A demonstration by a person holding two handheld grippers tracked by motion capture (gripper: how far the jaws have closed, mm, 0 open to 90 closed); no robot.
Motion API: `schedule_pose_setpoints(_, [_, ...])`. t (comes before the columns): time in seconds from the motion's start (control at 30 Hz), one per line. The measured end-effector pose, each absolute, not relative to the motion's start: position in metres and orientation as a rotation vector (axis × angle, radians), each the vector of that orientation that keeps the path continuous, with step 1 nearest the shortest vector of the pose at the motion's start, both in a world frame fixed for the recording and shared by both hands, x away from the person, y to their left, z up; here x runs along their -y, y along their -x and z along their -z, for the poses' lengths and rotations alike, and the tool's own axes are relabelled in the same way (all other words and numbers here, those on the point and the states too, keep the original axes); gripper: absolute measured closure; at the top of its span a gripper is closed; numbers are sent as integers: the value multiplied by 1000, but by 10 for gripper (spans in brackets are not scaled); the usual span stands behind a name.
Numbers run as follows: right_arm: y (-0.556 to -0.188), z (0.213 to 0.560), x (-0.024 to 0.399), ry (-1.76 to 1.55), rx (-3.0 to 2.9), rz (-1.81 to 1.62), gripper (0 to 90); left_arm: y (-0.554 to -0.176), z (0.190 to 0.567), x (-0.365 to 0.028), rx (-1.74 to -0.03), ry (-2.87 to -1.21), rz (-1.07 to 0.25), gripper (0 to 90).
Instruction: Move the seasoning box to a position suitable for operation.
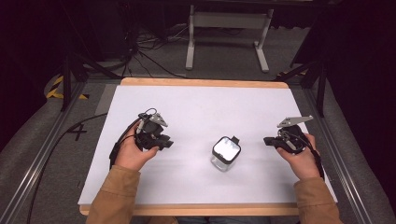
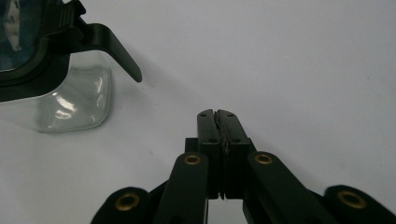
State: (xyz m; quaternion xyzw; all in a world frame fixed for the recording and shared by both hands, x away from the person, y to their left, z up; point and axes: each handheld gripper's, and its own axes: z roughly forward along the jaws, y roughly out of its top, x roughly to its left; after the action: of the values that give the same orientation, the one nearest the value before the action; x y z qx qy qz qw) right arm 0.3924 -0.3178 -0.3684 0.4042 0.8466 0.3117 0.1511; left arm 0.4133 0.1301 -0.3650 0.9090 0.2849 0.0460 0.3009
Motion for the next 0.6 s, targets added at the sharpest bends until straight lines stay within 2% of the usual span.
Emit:
schedule_pose_setpoints(0.07, [-390, 366, 320, -1163, -2420, -921, 899, -413, 366, -126, -754, -2409, -98, 782])
schedule_pose_setpoints(0.13, [-389, 364, 322, -1176, -2414, -938, 900, -413, 367, -122, -735, -2434, -93, 787])
schedule_pose_setpoints(0.6, [-379, 366, 327, -1186, -2421, -991, 900, -410, 365, -89, -723, -2339, -45, 829])
